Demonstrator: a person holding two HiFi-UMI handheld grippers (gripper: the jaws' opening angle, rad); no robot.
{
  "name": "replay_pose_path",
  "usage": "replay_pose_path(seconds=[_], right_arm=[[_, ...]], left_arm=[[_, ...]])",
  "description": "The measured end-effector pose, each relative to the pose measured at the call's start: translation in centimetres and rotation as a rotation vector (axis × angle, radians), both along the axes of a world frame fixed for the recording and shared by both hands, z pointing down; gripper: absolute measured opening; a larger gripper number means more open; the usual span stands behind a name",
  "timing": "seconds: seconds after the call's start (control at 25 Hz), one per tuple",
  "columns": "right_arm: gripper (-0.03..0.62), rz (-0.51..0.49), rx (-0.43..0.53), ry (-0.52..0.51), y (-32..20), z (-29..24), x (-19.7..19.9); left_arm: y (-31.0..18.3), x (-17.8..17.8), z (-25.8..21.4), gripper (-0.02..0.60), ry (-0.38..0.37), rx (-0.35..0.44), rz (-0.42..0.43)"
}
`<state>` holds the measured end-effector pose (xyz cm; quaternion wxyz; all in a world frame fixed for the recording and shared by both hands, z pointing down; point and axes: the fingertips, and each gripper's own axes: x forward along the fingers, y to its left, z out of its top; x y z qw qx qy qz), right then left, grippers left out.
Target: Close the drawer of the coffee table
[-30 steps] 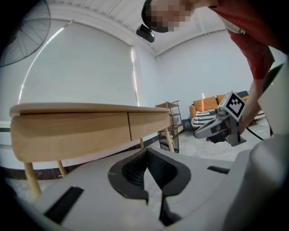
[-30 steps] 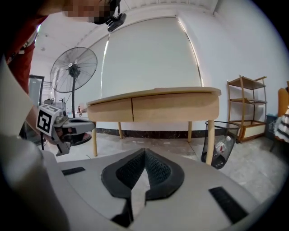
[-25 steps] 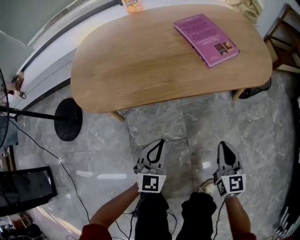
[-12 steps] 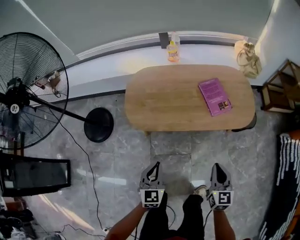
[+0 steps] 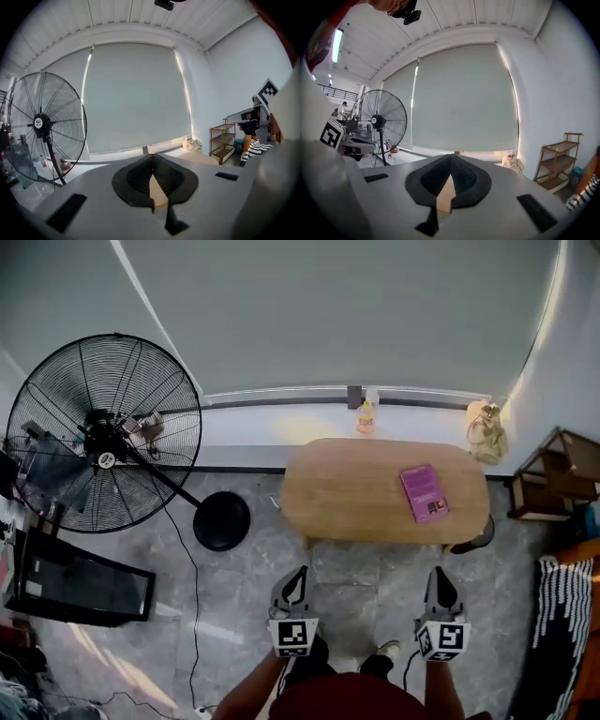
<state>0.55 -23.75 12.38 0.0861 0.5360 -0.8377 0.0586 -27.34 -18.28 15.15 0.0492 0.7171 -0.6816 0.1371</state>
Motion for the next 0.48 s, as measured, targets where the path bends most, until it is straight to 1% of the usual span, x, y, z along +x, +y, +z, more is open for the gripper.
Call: replay_pose_path(seconds=[0.08,0.16,0.28,0.36,0.48], right_arm=[[-0.003,0.002,0.071,0.014,-0.2,-3.9,0.1],[-0.003,-0.006,0.121,0.039,-0.3,-7.2,-0.3],[-0.003,-0.019,0.202,0.045,-0.6,-11.5,-0.8],[-0.003,-0.009,0.246,0.04,-0.4,-13.9,0.2],[-0.003,0.006,0.286,0.039,-0.1,-16.1,1.5]], left_arm=[[-0.5,0.2,-3.4,0.008,-0.009,0.051,0.008],[-0.6,0.3,-6.8,0.008,-0.015,0.112,0.022],[-0.4,0.4,-12.1,0.008,-0.054,0.239,0.033],[0.0,1.3,-15.1,0.008,-0.038,0.319,0.043],[0.8,2.5,-17.8,0.008,0.017,0.387,0.084]])
